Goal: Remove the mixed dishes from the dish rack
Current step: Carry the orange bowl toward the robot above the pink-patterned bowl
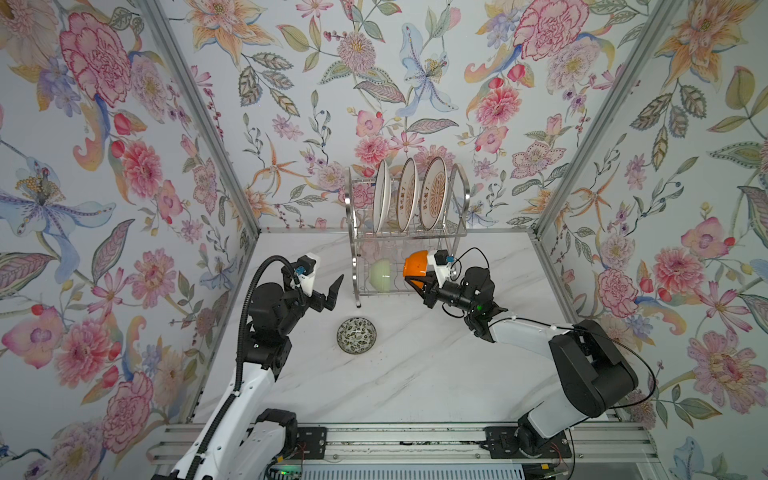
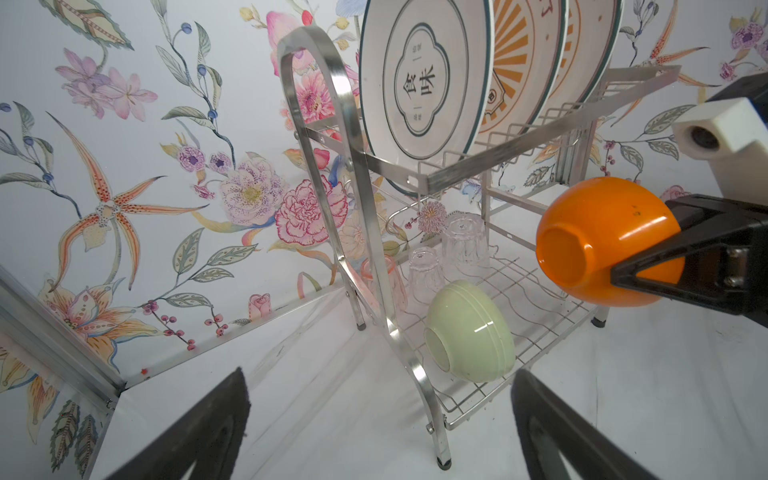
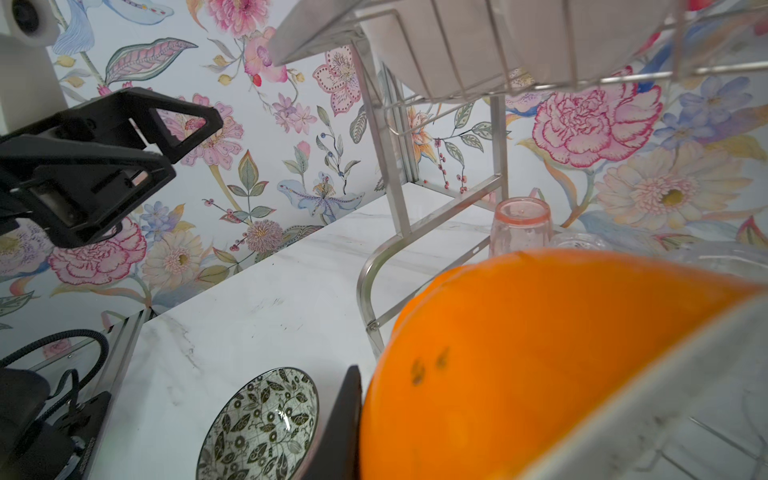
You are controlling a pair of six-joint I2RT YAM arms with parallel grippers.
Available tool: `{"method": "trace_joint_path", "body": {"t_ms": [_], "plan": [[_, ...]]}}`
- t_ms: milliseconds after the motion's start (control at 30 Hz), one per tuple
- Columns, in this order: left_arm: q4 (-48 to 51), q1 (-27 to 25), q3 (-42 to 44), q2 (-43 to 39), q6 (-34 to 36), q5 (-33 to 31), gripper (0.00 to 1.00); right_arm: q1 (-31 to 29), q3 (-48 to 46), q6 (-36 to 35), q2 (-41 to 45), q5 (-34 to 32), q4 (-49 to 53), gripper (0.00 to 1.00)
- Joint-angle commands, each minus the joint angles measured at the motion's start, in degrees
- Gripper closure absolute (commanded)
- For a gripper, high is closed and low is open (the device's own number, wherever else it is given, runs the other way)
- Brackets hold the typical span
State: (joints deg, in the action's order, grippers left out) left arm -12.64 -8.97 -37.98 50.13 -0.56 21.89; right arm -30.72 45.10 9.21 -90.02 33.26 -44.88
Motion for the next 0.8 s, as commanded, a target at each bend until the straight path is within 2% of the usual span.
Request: {"method": "trace_joint_path", "body": {"t_ms": [0,233,333,467,767], "plan": [[1.0,1.8,-2.8,0.3,-2.0,-0.7,0.00,-1.7,2.6,-10.6,3.7,-1.3,11.2,1.00],[1.6,6.4,-3.8,2.5,-5.5,-0.1,0.01,-6.0,8.9,-26.0,6.7,-3.4,32.5,1.00],[1.9,8.3,-3.6,3.7,-6.4,0.0,0.01,-9.6,13.6,-32.2,5.7,-3.1,43.3,1.00],[0.0,11.1,-2.5,5.2,-7.4,2.6,0.00,-13.4,19.8,-39.5,3.1,-6.3,54.7,1.00],[-0.8,16.0,-1.2,9.9,-9.2,2.7,0.01,-19.5,28.2,-46.6,-3.9,-10.1,64.7,1.00]]}}
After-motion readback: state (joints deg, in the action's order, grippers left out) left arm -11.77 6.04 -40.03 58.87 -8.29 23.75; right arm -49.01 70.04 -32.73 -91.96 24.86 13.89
